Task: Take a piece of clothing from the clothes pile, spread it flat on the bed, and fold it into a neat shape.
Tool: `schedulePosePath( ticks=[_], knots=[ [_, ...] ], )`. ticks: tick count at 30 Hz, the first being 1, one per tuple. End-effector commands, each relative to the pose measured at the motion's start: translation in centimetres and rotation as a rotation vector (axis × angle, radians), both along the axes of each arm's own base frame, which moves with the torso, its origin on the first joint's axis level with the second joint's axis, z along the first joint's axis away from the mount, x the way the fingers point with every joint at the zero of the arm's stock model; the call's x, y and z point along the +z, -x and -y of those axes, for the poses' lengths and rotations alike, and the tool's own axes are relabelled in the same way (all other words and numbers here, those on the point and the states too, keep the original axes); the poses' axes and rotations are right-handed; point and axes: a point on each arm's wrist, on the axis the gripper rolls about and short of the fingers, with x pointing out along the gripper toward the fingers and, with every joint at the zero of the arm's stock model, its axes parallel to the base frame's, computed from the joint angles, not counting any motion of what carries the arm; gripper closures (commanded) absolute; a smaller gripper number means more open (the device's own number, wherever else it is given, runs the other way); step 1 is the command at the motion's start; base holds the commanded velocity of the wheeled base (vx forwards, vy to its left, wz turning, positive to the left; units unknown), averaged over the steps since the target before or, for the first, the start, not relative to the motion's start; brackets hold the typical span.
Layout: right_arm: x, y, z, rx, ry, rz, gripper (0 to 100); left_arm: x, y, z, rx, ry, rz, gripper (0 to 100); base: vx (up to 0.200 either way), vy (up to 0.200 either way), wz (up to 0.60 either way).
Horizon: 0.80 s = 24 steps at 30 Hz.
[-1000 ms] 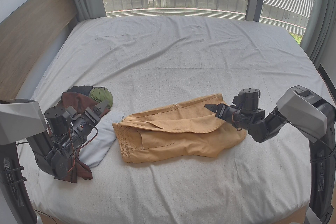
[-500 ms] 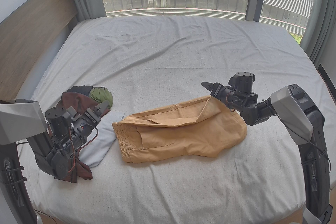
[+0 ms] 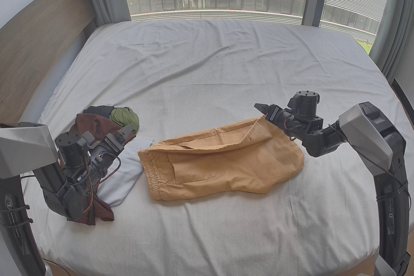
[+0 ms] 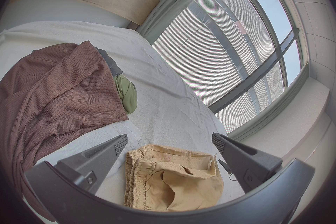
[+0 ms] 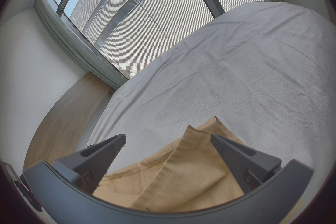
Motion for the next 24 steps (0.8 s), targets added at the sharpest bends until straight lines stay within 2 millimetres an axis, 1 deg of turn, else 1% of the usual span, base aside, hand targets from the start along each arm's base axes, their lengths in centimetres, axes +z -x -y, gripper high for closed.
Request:
schedulePosePath(
  ticks=[1,2,3,4,7,10,12,14,17,21,24],
  knots=[
    [2.3,3.1,-0.6,0.042,-0.002,0.006,0,0.0,0.0,0.0,-0.001,0.000,-0.001,0,0.000,0.000,0.00],
    [2.0,3.8,-1.0,0.060,0.002,-0.017,0,0.0,0.0,0.0,-0.001,0.000,-0.001,0,0.000,0.000,0.00],
    [1.9,3.9,-0.9,0.060,0.003,-0.020,0,0.0,0.0,0.0,-0.001,0.000,-0.001,0,0.000,0.000,0.00],
    [1.5,5.1,-1.7,0.086,0.013,-0.051,0,0.0,0.0,0.0,-0.001,0.000,0.001,0,0.000,0.000,0.00],
    [0.5,6.4,-2.9,0.120,0.028,-0.095,0,0.0,0.0,0.0,0.001,0.000,0.001,0,0.000,0.000,0.00],
    [-0.4,7.0,-4.0,0.148,0.037,-0.119,0,0.0,0.0,0.0,-0.001,0.000,-0.001,0,0.000,0.000,0.00],
    [-0.4,7.1,-4.6,0.162,0.037,-0.117,0,0.0,0.0,0.0,-0.001,0.000,0.001,0,0.000,0.000,0.00],
    [-1.1,7.0,-5.4,0.179,0.043,-0.128,0,0.0,0.0,0.0,0.001,0.002,0.000,0,0.000,0.000,0.00],
    [-3.4,6.2,-6.7,0.195,0.053,-0.147,0,-0.1,0.0,0.0,0.001,0.000,-0.001,0,0.000,0.000,0.00],
    [-4.8,4.6,-7.5,0.198,0.058,-0.132,0,-0.2,0.0,0.0,0.002,-0.001,-0.005,0,0.000,0.000,0.00],
    [-5.3,3.1,-7.8,0.184,0.054,-0.114,0,-0.1,-0.1,-0.1,0.002,0.001,-0.003,0,0.000,0.000,0.00]
  ],
)
